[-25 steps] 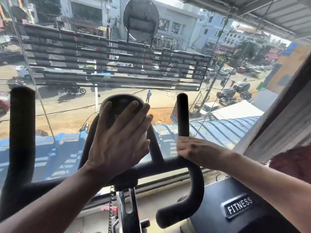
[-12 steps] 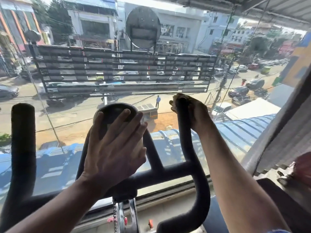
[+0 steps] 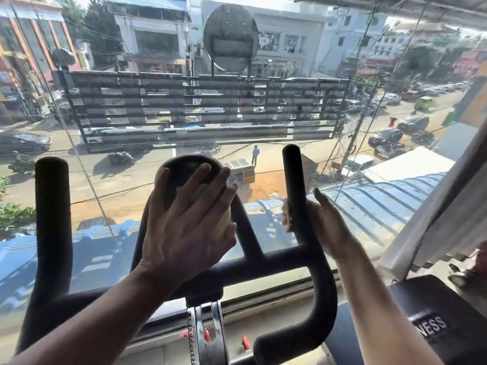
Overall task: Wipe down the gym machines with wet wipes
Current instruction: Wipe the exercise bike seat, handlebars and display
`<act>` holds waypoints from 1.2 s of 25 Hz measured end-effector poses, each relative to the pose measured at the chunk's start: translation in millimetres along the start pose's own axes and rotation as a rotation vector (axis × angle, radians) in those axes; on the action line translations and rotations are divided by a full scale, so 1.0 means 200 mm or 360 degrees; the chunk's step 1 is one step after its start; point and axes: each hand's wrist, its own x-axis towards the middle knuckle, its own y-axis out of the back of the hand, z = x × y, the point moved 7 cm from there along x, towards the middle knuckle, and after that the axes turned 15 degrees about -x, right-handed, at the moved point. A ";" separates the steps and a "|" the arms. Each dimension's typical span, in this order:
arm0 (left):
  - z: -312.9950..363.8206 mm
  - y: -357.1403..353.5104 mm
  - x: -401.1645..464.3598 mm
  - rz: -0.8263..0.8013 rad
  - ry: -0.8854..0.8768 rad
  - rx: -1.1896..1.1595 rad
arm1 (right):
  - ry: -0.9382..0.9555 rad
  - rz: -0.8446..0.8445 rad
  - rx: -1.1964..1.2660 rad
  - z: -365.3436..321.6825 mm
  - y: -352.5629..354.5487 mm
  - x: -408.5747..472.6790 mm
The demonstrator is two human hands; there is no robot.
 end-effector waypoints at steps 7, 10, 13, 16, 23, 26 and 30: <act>-0.01 -0.01 -0.01 -0.0039 0.0000 0.0064 | -0.0218 0.0307 0.0328 0.27 -0.05 -0.32; -0.02 -0.02 -0.01 -0.0031 0.0021 0.0045 | -0.0247 0.0335 0.0411 0.25 -0.04 -0.35; -0.01 -0.03 -0.02 -0.0002 -0.0005 0.0060 | -0.0392 0.0243 -0.0007 0.08 -0.01 -0.18; -0.02 -0.03 0.00 0.0001 -0.0001 0.0074 | -0.0392 0.0253 -0.0165 -0.12 0.01 0.00; -0.01 0.02 0.00 -0.0235 -0.0025 0.0047 | 0.0252 0.1351 -0.1661 -0.60 0.00 0.08; -0.07 0.04 -0.17 -0.0351 -0.0059 -0.0044 | 0.0729 0.1488 -0.2036 -0.51 -0.09 -0.24; -0.12 0.02 -0.35 -0.0414 0.0095 -0.0180 | 0.0688 0.1228 -0.2637 -0.19 -0.35 -0.53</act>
